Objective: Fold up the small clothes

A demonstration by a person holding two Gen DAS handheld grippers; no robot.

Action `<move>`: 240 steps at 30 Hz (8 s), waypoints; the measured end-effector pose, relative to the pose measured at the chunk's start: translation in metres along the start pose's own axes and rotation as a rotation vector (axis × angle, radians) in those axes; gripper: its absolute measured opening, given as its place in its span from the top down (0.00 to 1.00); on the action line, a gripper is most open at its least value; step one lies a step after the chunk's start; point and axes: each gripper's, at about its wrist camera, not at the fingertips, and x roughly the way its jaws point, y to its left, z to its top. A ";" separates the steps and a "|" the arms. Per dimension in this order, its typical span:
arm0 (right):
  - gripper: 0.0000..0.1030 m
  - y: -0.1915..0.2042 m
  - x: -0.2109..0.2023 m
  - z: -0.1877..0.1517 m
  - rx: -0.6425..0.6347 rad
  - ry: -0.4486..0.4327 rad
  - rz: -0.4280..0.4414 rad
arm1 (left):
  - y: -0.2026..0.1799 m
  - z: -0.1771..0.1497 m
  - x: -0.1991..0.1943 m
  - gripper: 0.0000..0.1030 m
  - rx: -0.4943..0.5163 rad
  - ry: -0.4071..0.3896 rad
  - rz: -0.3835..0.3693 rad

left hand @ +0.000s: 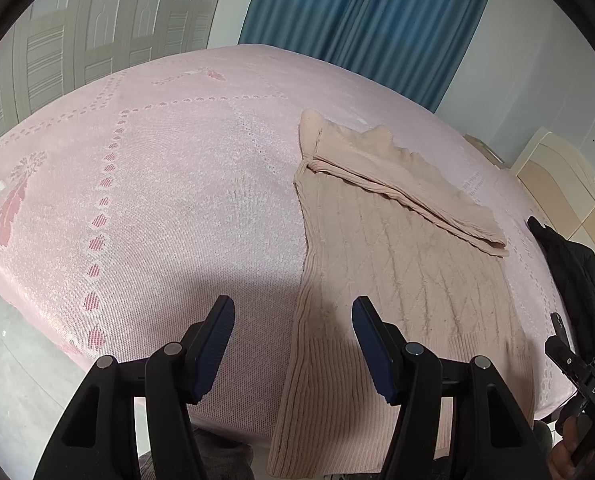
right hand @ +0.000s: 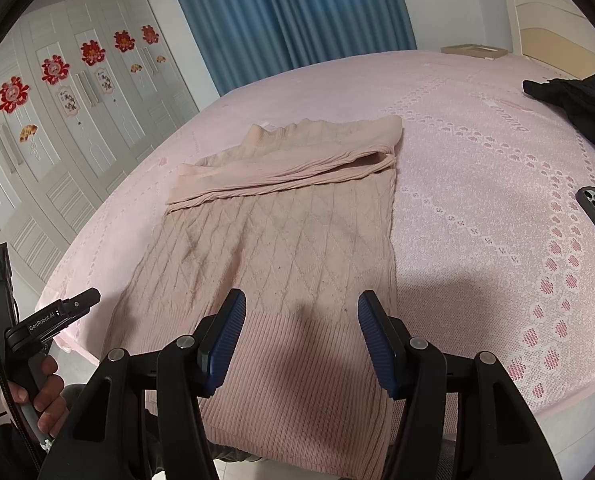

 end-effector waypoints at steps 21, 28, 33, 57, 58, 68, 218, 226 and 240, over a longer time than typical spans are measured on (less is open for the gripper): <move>0.44 0.000 0.002 -0.002 0.002 0.006 -0.008 | 0.000 0.000 0.002 0.43 0.002 0.017 -0.005; 0.44 -0.003 -0.002 -0.007 0.011 0.018 -0.049 | 0.005 -0.010 -0.002 0.43 -0.012 0.060 -0.071; 0.44 -0.007 -0.006 -0.014 0.027 0.040 -0.057 | 0.010 -0.015 0.002 0.43 -0.041 0.128 -0.118; 0.56 -0.047 0.016 -0.027 0.198 0.251 -0.012 | 0.012 -0.024 0.024 0.56 -0.135 0.255 -0.261; 0.56 -0.049 0.016 -0.026 0.213 0.251 0.001 | 0.012 -0.023 0.025 0.57 -0.136 0.257 -0.267; 0.56 -0.050 0.023 -0.021 0.259 0.247 0.057 | 0.001 -0.017 0.037 0.57 -0.131 0.276 -0.311; 0.68 -0.115 0.212 0.197 0.420 -0.015 -0.030 | -0.063 0.194 0.202 0.58 -0.183 0.010 -0.170; 0.80 -0.094 0.246 0.204 0.260 0.062 -0.217 | -0.078 0.197 0.222 0.67 -0.052 0.038 -0.038; 0.93 -0.109 0.248 0.207 0.374 0.018 -0.135 | -0.055 0.203 0.221 0.92 -0.189 -0.019 -0.051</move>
